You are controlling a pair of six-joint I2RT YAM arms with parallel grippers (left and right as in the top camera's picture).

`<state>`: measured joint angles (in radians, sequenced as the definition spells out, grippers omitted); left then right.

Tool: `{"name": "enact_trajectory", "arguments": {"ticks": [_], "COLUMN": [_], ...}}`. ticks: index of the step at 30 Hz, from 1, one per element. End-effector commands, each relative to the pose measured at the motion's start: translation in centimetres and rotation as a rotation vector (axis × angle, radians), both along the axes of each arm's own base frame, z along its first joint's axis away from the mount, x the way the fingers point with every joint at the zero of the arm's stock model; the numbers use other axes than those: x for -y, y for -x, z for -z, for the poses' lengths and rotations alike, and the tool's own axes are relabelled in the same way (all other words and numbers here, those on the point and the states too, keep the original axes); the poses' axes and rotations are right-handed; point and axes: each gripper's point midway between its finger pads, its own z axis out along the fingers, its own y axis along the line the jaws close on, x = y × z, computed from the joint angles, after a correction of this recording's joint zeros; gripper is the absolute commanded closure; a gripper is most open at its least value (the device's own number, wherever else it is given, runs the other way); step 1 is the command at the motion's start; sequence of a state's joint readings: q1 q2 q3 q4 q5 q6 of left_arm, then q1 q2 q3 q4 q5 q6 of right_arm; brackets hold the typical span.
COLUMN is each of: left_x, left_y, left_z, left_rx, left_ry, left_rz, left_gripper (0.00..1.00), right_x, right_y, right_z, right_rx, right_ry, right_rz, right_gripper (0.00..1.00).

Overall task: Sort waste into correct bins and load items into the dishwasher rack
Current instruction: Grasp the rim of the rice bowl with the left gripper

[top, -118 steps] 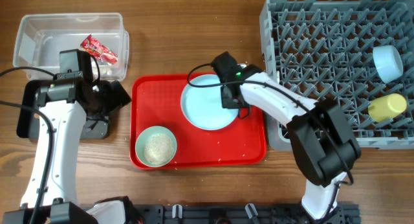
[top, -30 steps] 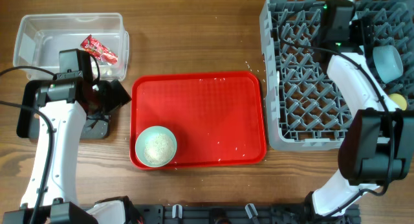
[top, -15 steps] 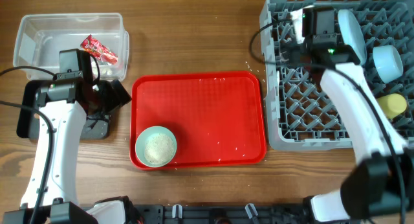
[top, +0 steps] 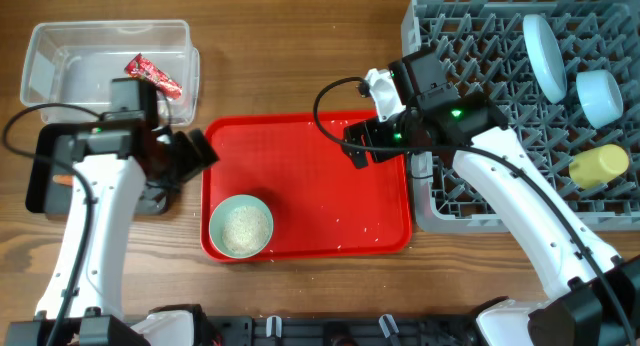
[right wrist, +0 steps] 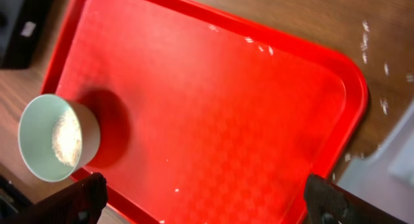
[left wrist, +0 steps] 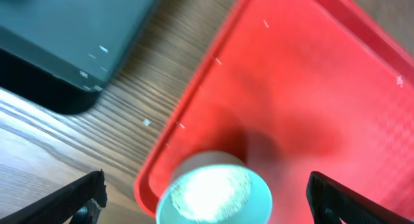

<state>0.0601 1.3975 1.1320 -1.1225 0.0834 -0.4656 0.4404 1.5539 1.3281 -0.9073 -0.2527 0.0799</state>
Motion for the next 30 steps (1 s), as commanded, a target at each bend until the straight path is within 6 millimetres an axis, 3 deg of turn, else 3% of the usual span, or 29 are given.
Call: {"name": "enact_trajectory", "arguments": {"ticks": [1, 5, 14, 23, 27, 30], "left_x": [4.5, 8.9, 14.4, 15.5, 16.0, 16.0], "left_y": [0.8, 2.5, 4.9, 5.4, 4.5, 4.0], "left_z": [0.1, 0.9, 5.3, 9.8, 10.3, 10.3], "left_rx": [-0.023, -0.059, -0.073, -0.175, -0.148, -0.128], "left_ry": [0.038, 0.041, 0.045, 0.001, 0.006, 0.002], "left_rz": [0.077, 0.138, 0.263, 0.306, 0.307, 0.309], "left_gripper": [0.0, 0.0, 0.09, 0.15, 0.18, 0.31], "right_x": [1.9, 2.3, 2.4, 2.6, 2.6, 2.6], "right_y": [0.0, 0.8, 1.1, 1.4, 1.5, 1.5], "right_z": [1.1, 1.4, 1.5, 1.6, 1.7, 1.7], "right_rx": [-0.03, -0.06, -0.073, -0.087, -0.089, -0.089], "right_ry": [0.077, 0.098, 0.105, 0.112, 0.113, 0.113], "right_rz": [0.12, 0.109, 0.109, 0.109, 0.108, 0.108], "right_gripper": [0.0, 0.0, 0.0, 0.0, 0.0, 0.0]}}
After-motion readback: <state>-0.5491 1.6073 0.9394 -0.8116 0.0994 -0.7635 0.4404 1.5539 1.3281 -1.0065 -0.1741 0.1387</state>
